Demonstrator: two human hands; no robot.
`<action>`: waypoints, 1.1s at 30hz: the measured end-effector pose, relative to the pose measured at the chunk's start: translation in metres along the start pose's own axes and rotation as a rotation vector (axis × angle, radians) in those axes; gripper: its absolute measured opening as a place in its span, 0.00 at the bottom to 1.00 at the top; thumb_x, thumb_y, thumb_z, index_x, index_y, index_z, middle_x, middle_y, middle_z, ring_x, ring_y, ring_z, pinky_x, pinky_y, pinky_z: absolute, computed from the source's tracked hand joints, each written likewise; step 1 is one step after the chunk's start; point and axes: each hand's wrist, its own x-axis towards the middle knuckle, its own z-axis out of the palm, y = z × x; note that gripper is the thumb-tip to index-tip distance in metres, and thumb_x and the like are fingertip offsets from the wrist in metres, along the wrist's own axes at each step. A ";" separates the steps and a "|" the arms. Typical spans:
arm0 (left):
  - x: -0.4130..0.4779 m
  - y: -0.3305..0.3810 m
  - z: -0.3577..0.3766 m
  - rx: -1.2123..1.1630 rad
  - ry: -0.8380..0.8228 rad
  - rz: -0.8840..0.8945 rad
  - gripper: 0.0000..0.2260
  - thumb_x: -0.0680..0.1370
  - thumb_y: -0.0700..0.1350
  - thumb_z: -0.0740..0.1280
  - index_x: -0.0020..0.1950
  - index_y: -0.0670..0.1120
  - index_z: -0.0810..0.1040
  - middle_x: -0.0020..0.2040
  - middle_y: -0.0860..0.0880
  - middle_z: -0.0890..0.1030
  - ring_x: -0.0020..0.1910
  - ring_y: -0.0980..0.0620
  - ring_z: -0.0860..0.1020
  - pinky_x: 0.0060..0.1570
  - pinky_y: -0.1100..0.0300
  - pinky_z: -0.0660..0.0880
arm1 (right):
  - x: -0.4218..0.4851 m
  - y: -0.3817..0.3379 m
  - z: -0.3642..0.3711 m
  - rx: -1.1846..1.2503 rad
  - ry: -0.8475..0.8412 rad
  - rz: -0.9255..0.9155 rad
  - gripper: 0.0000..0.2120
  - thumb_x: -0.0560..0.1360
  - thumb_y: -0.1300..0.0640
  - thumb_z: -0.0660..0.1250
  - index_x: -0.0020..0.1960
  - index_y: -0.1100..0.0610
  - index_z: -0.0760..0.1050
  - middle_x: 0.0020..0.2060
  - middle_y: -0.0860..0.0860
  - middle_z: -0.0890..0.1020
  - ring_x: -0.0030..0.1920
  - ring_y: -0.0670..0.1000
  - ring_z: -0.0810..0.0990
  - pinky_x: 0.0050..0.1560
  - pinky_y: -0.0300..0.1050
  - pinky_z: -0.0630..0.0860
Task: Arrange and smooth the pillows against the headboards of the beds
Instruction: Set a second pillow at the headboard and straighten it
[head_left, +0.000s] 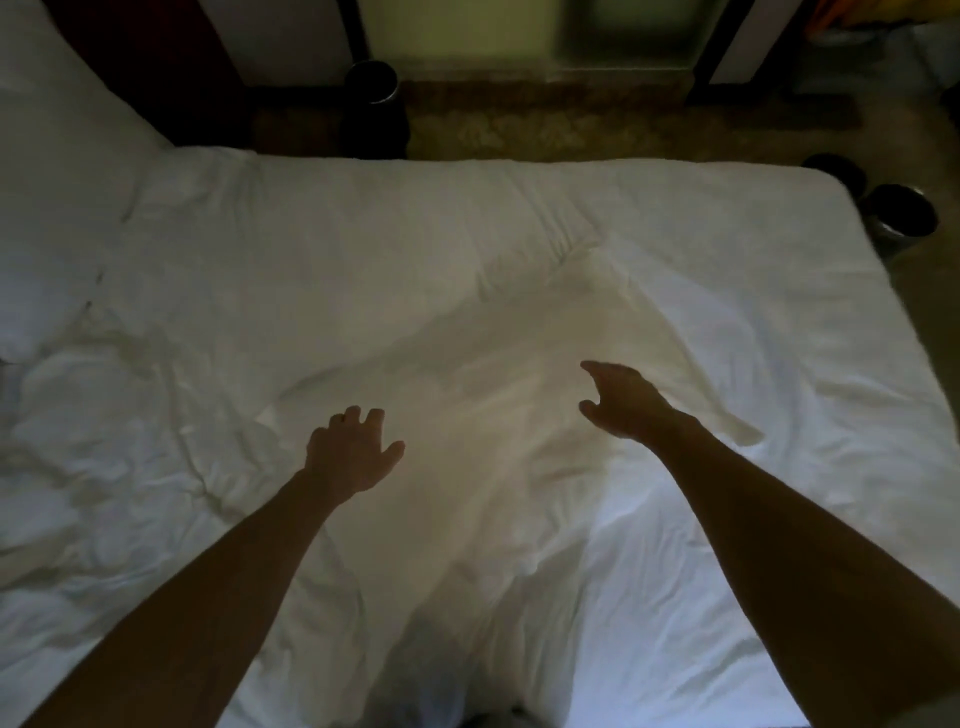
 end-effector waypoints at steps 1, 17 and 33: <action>0.008 0.003 -0.001 -0.008 -0.007 -0.018 0.29 0.80 0.64 0.57 0.76 0.49 0.64 0.72 0.42 0.70 0.69 0.41 0.71 0.64 0.47 0.71 | 0.018 0.003 -0.002 -0.020 0.001 -0.025 0.32 0.78 0.50 0.66 0.78 0.55 0.60 0.72 0.56 0.72 0.72 0.59 0.68 0.70 0.55 0.68; 0.153 0.032 0.007 -0.252 -0.226 -0.172 0.34 0.80 0.63 0.60 0.81 0.50 0.55 0.79 0.46 0.63 0.76 0.43 0.66 0.74 0.46 0.64 | 0.237 -0.005 0.011 -0.299 -0.105 -0.306 0.41 0.77 0.54 0.67 0.81 0.53 0.46 0.78 0.58 0.60 0.79 0.61 0.54 0.77 0.60 0.54; 0.227 -0.008 0.038 -0.175 -0.368 -0.092 0.69 0.48 0.80 0.70 0.81 0.54 0.47 0.80 0.45 0.60 0.77 0.43 0.63 0.73 0.44 0.64 | 0.313 -0.012 0.053 -0.520 -0.481 -0.311 0.50 0.60 0.39 0.76 0.76 0.48 0.57 0.71 0.54 0.70 0.72 0.57 0.67 0.69 0.60 0.60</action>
